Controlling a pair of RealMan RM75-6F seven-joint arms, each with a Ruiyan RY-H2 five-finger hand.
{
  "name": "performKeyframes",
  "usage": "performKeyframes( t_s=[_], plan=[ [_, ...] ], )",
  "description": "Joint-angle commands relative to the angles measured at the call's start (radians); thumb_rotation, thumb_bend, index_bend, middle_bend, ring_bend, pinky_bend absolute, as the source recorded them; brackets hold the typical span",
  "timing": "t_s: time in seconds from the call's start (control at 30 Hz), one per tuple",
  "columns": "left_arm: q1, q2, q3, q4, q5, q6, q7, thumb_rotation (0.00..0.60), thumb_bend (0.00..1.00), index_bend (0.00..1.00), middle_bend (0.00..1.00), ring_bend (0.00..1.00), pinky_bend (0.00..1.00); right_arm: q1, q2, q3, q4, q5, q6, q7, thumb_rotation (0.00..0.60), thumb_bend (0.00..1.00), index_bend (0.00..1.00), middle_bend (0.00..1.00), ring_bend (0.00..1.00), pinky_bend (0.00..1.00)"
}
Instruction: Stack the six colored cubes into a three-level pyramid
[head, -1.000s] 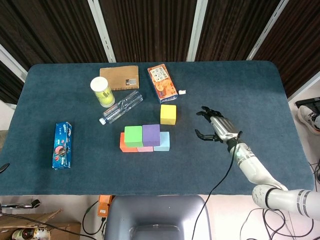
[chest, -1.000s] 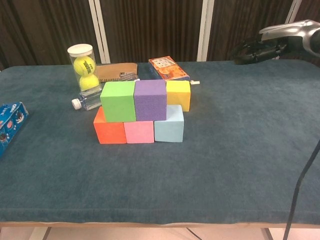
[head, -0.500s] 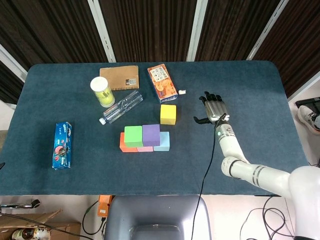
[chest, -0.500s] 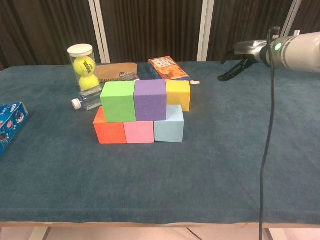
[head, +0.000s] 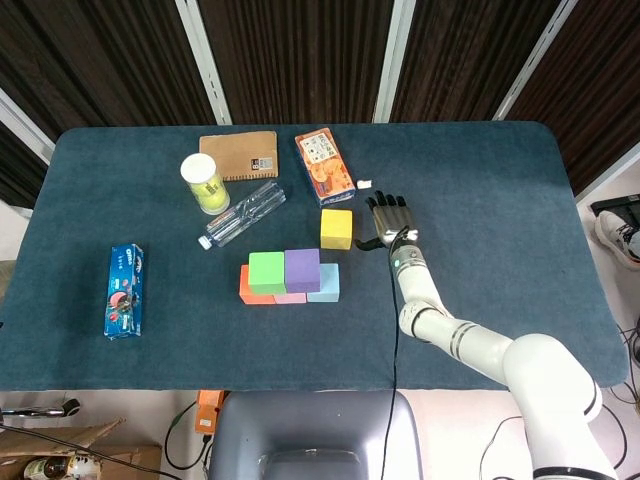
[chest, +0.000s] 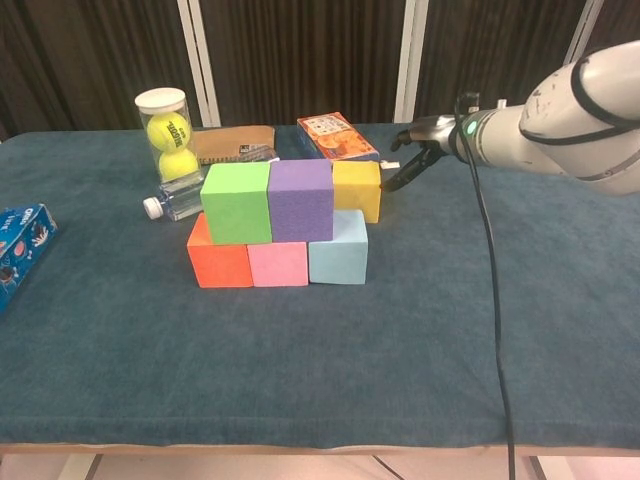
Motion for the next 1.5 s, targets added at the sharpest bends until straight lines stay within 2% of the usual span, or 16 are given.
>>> performKeyframes(
  t_s=[0.03, 0.2, 0.5, 0.8, 0.93, 1.07, 1.17, 1.3, 1.5],
  plan=[
    [0.001, -0.003, 0.001, 0.011, 0.003, -0.001, -0.012, 0.465, 0.04, 0.21, 0.18, 0.06, 0.05, 0.002, -0.009, 0.008, 0.007, -0.006, -0.008, 0.004, 0.381, 0.17, 0.10, 0.00, 0.00, 0.00],
    [0.005, -0.009, 0.002, 0.024, 0.006, 0.001, -0.024, 0.464, 0.04, 0.21, 0.18, 0.06, 0.05, 0.010, -0.049, 0.019, 0.059, -0.012, -0.027, 0.005, 0.382, 0.17, 0.11, 0.00, 0.00, 0.00],
    [0.012, -0.010, 0.002, 0.030, 0.007, 0.005, -0.033, 0.467, 0.04, 0.21, 0.18, 0.06, 0.05, 0.017, -0.129, 0.053, 0.171, -0.066, -0.043, 0.031, 0.408, 0.17, 0.29, 0.00, 0.00, 0.00],
    [0.013, -0.015, 0.002, 0.031, 0.011, 0.007, -0.034, 0.465, 0.04, 0.21, 0.18, 0.06, 0.05, 0.010, -0.181, 0.094, 0.253, -0.123, -0.064, 0.074, 0.460, 0.17, 0.39, 0.00, 0.00, 0.00],
    [0.013, -0.013, 0.000, 0.027, 0.010, 0.009, -0.029, 0.465, 0.04, 0.21, 0.18, 0.06, 0.05, 0.007, -0.198, 0.107, 0.280, -0.155, -0.068, 0.088, 0.504, 0.17, 0.43, 0.00, 0.00, 0.00],
    [0.012, -0.013, 0.000, 0.026, 0.009, 0.005, -0.027, 0.465, 0.04, 0.21, 0.18, 0.06, 0.05, 0.000, -0.208, 0.123, 0.295, -0.187, -0.069, 0.108, 0.516, 0.17, 0.47, 0.00, 0.00, 0.00],
    [0.011, -0.015, 0.000, 0.027, 0.009, 0.003, -0.027, 0.465, 0.04, 0.21, 0.18, 0.06, 0.05, -0.006, -0.206, 0.128, 0.297, -0.200, -0.079, 0.108, 0.517, 0.17, 0.45, 0.00, 0.00, 0.00],
    [0.012, -0.014, 0.000, 0.026, 0.010, 0.005, -0.027, 0.466, 0.04, 0.21, 0.18, 0.06, 0.05, -0.013, -0.194, 0.130, 0.277, -0.192, -0.074, 0.083, 0.516, 0.17, 0.27, 0.00, 0.00, 0.00],
    [0.012, -0.009, -0.001, 0.014, 0.014, 0.011, -0.016, 0.466, 0.04, 0.21, 0.18, 0.06, 0.05, -0.018, -0.185, 0.142, 0.253, -0.171, -0.061, 0.057, 0.516, 0.17, 0.24, 0.00, 0.00, 0.00]
  ],
)
